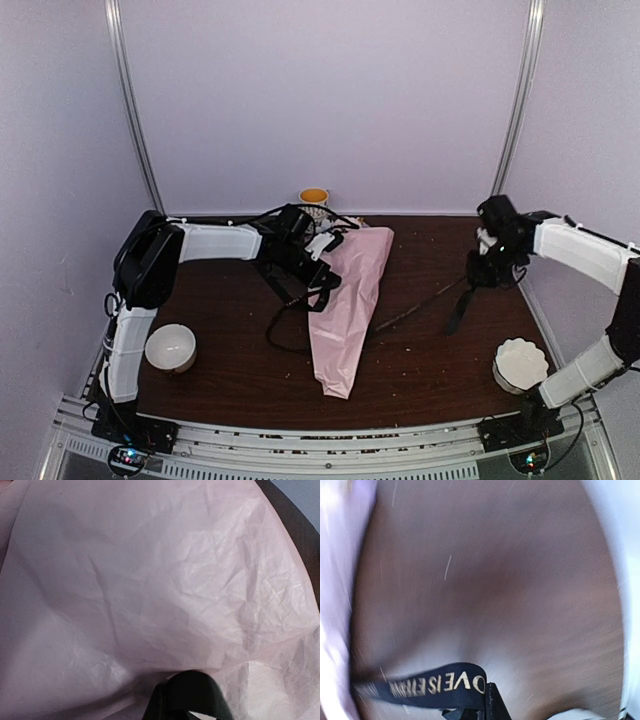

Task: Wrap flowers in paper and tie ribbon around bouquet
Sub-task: Pick up the ribbon from the center of the board, then cross the ribbon over the folded bouquet.

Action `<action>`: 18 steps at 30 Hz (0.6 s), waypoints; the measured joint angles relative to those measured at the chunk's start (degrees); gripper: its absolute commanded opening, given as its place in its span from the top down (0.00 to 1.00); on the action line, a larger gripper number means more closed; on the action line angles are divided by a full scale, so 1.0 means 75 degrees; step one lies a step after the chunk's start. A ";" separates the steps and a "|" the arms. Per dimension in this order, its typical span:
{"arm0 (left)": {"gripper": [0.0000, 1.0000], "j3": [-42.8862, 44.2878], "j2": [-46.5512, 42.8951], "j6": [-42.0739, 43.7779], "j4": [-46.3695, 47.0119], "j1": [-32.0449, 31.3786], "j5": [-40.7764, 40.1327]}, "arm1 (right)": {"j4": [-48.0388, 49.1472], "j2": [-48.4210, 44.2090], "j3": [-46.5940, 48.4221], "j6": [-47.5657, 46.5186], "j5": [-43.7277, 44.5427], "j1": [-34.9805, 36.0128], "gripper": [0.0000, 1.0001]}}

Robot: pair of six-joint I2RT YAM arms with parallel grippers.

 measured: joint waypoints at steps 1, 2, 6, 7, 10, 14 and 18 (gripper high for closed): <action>1.00 0.0000 0.0000 0.0017 0.0000 0.0017 -0.0023 | 0.0099 -0.0128 0.0452 0.0006 0.0169 -0.0510 1.00; 1.00 0.0000 0.0000 0.0032 -0.0003 0.0023 -0.0044 | 0.0213 -0.0160 0.1075 0.0000 0.0417 -0.0979 1.00; 1.00 0.0000 -0.0003 0.0122 -0.0029 0.0044 -0.0160 | 0.0458 0.0481 0.3861 -0.0035 0.1259 -0.1588 1.00; 1.00 0.0000 -0.0003 0.0146 -0.0041 0.0047 -0.0195 | 0.0527 0.0729 0.4503 -0.0038 0.1346 -0.1550 1.00; 1.00 -0.0003 -0.0029 0.0189 -0.0079 0.0050 -0.0312 | 0.0723 0.1311 0.5761 -0.0137 0.1419 -0.1221 1.00; 1.00 -0.0154 -0.0286 0.0213 -0.0061 0.0067 -0.0420 | 0.1122 0.1507 0.5843 -0.0574 0.1032 -0.0122 1.00; 1.00 -0.0460 -0.0752 0.0224 0.0003 0.0117 -0.0484 | 0.2148 0.1568 0.5155 -0.1026 -0.0478 0.1673 1.00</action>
